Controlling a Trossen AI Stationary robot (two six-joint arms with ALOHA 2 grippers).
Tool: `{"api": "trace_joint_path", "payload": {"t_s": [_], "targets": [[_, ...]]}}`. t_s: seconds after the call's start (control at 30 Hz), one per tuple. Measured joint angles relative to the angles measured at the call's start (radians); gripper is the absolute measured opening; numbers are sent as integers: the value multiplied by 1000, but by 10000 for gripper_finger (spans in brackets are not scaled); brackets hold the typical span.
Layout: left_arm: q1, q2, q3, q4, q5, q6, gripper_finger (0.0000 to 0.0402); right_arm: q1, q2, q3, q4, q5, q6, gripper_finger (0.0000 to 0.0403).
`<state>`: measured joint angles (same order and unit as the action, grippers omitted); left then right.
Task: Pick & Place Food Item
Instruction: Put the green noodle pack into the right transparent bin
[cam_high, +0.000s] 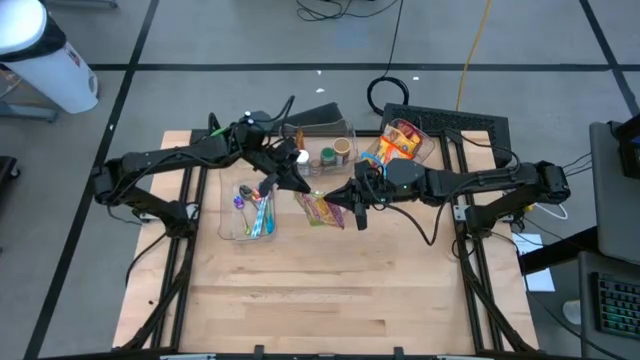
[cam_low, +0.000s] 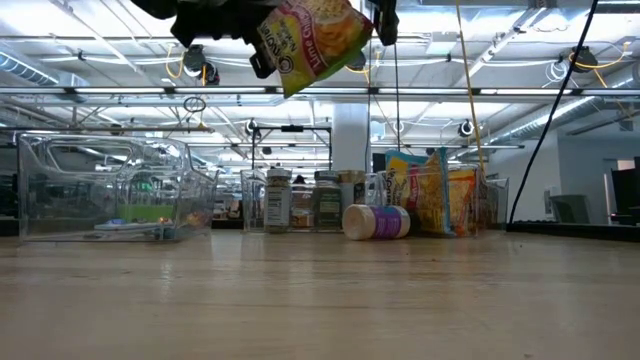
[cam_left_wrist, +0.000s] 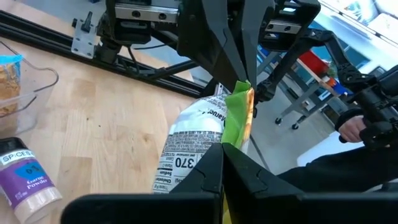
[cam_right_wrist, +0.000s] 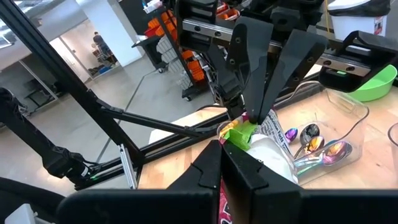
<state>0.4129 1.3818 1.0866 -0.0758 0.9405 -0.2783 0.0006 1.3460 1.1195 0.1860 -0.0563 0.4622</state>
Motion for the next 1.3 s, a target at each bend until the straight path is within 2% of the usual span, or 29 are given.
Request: {"api": "trace_joint_path", "payload": {"t_s": [0.5, 1.0, 1.13, 1.3], "targets": [[3, -2, 0, 86, -8, -38, 2, 0, 0, 0, -4, -1, -7, 0], [6, -2, 0, 88, 0, -39, 1, 0, 0, 0, -12, 0, -7, 1], [5, -2, 0, 88, 1, -39, 1, -1, 0, 0, -11, 1, -4, 13], [5, -2, 0, 87, 1, -46, 0, -2, 0, 0, 10, 2, -4, 48]]}}
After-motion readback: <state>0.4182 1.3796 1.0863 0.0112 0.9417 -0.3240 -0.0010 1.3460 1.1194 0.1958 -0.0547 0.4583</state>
